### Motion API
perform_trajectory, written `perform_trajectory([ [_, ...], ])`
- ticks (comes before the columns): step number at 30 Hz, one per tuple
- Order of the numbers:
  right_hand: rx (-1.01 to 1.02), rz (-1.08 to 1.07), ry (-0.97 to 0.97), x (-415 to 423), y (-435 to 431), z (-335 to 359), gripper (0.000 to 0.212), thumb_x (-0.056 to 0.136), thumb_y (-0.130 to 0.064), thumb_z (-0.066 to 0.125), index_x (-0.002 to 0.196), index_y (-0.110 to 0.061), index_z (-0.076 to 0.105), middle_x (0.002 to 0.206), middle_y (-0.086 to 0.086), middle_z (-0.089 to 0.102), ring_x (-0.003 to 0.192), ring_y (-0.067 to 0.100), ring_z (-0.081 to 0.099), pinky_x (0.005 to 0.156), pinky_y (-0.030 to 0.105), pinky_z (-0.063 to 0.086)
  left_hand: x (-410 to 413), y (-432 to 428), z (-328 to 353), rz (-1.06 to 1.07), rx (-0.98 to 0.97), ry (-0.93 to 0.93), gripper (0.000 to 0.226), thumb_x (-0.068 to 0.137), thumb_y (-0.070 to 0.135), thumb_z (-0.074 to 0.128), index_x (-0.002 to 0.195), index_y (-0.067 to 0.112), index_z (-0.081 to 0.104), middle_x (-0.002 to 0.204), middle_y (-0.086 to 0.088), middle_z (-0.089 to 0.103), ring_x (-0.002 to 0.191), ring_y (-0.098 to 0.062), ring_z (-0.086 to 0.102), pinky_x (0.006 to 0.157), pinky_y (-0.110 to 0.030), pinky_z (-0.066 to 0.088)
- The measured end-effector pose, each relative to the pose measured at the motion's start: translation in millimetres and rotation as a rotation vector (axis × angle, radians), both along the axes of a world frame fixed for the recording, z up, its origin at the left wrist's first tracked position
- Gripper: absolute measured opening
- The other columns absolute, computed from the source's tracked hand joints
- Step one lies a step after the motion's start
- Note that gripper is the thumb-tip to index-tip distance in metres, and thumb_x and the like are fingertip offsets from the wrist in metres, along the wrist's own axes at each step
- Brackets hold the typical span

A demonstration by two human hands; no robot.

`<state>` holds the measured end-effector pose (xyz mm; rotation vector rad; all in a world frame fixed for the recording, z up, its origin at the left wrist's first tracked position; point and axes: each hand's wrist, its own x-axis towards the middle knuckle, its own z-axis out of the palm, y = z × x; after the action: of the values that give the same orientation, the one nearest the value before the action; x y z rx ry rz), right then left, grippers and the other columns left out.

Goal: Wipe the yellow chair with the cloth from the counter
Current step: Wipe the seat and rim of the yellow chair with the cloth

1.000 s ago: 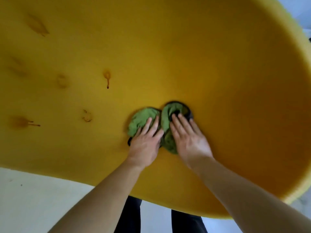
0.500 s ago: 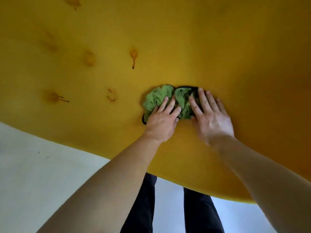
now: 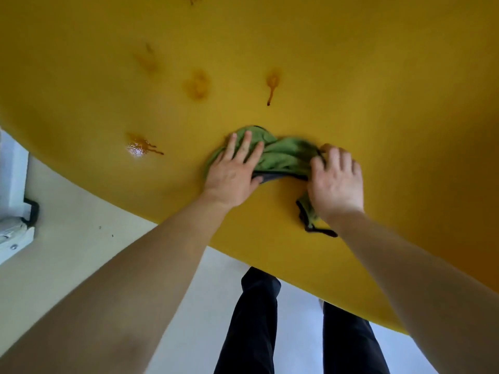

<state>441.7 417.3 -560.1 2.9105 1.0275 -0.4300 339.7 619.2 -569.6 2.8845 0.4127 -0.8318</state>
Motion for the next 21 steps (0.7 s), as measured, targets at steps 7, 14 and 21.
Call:
perform_trajectory([
  [7,0.005,0.14,0.457,-90,-6,-4,0.079,0.093,-0.047,0.05,0.158,-0.039,0.006,0.165,0.007,0.018,0.148,0.04,0.019,0.114,0.057,0.031,-76,-24,13,-0.242,-0.34,-0.064,0.042,0.094,0.026,0.057,0.136,0.027,0.055,0.158,0.001,0.04,0.151,-0.02,0.026,0.098,-0.042,0.053],
  [14,0.221,-0.202,0.554,-110,58,1,0.079,0.084,-0.054,0.052,0.153,-0.049,0.013,0.128,0.01,0.045,0.11,0.038,0.052,0.088,0.051,0.048,-29,-10,44,1.137,-0.878,-0.069,0.031,0.09,0.007,0.055,0.11,0.024,0.071,0.108,0.003,0.069,0.101,-0.018,0.064,0.083,-0.024,0.049],
  [21,0.689,-0.414,0.078,47,116,31,0.055,0.076,-0.011,0.053,0.13,-0.011,0.058,0.119,0.023,0.053,0.102,0.038,0.052,0.084,0.041,0.043,22,39,50,0.996,-0.713,-0.444,0.026,0.091,0.023,0.06,0.115,0.031,0.064,0.116,0.013,0.065,0.112,-0.008,0.059,0.098,-0.034,0.049],
])
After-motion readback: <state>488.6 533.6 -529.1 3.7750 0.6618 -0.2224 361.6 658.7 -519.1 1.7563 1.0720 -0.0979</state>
